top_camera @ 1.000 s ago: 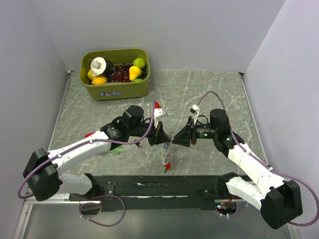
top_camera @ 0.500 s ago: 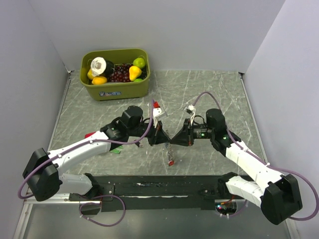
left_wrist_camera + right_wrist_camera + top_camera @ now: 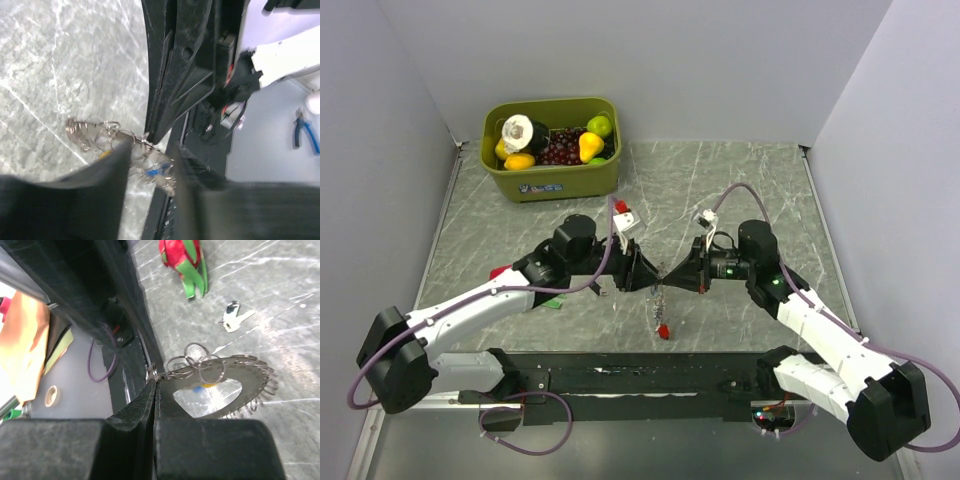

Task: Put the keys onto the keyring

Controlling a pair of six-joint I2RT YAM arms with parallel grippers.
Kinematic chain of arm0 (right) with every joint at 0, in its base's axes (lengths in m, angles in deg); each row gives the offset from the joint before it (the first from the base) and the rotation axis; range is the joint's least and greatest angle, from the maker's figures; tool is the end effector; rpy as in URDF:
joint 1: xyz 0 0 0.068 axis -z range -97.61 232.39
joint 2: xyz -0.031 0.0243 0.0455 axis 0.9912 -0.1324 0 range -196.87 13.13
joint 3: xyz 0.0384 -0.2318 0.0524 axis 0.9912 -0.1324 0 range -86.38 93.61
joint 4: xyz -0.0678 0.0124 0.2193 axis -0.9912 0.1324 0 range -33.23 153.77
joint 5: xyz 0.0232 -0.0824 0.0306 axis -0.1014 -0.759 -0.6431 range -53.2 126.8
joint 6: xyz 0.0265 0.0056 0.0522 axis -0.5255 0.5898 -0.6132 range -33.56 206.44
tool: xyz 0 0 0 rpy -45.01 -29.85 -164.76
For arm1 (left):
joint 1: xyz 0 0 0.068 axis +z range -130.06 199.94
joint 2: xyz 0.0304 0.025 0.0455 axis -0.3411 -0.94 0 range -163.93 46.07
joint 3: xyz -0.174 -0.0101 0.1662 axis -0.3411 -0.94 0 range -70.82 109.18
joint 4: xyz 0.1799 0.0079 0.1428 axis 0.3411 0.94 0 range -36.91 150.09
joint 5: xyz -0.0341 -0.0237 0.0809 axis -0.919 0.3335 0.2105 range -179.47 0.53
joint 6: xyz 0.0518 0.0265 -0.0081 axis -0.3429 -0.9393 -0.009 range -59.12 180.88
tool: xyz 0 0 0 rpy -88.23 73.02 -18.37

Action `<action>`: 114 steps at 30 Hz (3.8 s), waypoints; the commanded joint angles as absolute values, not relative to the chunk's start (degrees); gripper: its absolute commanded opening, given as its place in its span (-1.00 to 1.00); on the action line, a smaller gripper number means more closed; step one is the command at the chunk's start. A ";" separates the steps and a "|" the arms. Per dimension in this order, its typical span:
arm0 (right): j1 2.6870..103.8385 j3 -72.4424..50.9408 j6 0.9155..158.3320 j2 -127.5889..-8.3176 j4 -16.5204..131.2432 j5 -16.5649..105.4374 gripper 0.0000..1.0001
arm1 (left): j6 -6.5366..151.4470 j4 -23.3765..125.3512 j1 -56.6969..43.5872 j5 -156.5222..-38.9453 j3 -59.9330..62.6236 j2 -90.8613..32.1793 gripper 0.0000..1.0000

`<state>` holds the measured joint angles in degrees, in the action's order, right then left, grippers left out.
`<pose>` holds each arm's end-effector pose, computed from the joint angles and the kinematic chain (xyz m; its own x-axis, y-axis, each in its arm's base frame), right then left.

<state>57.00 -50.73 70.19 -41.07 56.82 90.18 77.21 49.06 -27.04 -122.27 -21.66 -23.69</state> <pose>0.1644 0.1161 0.2587 -0.5404 -0.0719 -0.8384 -0.8248 0.2423 0.5109 0.1631 -0.2089 0.2807 -0.4591 0.1455 -0.8764 0.8750 0.2445 -0.4178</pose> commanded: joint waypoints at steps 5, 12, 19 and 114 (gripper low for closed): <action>56.81 -50.26 70.62 -35.84 49.30 87.42 -1.00 | 87.83 34.32 -20.32 -126.88 -27.47 -15.55 0.41; 56.81 -50.44 69.13 -34.86 44.56 90.05 -1.00 | 96.47 20.15 -14.33 -139.73 -32.33 -17.29 0.35; 56.73 -50.09 65.43 -37.50 40.07 93.83 -1.00 | 98.58 15.74 -14.33 -140.63 -32.33 -20.20 0.04; 58.31 -54.13 71.76 -30.29 44.20 79.77 0.99 | 48.38 30.86 -35.43 -102.57 -37.86 -4.11 -0.98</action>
<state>57.86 -54.46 70.93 -30.25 46.50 78.92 43.25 38.72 -35.65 -104.48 -39.32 -2.62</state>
